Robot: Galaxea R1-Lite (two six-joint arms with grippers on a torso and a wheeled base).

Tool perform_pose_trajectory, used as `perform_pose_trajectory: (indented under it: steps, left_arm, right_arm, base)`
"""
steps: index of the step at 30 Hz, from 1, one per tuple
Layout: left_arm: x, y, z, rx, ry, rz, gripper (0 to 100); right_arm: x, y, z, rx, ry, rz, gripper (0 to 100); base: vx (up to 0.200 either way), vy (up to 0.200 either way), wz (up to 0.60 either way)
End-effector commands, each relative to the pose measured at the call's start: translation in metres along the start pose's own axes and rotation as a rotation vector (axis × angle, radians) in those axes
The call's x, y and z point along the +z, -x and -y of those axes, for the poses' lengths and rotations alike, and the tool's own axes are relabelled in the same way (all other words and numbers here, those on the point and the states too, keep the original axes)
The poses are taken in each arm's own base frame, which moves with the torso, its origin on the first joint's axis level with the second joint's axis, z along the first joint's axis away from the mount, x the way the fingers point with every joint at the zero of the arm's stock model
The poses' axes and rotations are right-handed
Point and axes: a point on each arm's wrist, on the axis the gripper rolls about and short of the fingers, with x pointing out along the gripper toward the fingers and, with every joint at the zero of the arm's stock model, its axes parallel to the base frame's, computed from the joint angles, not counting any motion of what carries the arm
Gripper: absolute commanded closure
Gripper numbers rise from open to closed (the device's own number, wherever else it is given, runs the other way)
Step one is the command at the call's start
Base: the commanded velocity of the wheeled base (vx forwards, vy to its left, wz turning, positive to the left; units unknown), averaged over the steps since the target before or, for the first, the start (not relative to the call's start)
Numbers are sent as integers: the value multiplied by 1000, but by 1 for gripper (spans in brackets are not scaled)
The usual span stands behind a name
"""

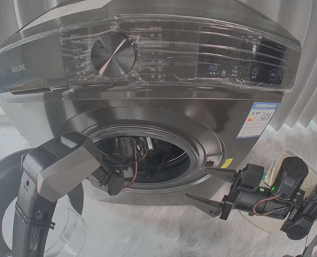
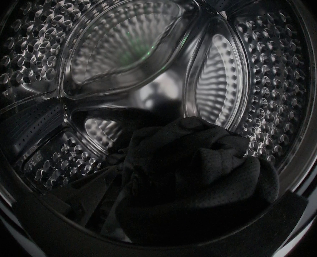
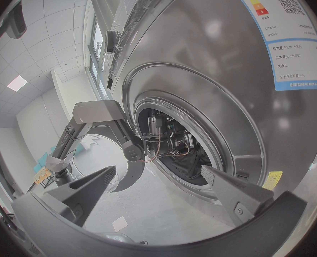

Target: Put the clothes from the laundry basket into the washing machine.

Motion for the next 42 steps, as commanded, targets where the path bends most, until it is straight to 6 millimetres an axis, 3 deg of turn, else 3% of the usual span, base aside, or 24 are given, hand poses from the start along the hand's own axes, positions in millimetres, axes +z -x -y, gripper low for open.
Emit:
perform_pose_trajectory:
  steps: [1,12,26,37,42]
  left_arm:
    - [7,17,6,-15,-8,-25,0]
    - [-31,64,-6,-13,-96,-233,0]
    - [-54,90,-24,8,-192,-344,0]
    - [-60,88,-24,-17,-191,-343,0]
    - [-69,72,-21,-34,-172,-303,0]
  right_arm:
    - [-1,0,0,0,-1,-3,0]
    - [-1,1,0,0,-2,-7,0]
    - [-6,-1,-1,5,-9,-27,0]
    - [-8,-2,-1,6,-10,-33,0]
    - [-9,-2,0,4,-12,-39,0]
  base:
    - [0,0,0]
    - [0,0,0]
    - [0,0,0]
    - [0,0,0]
    - [0,0,0]
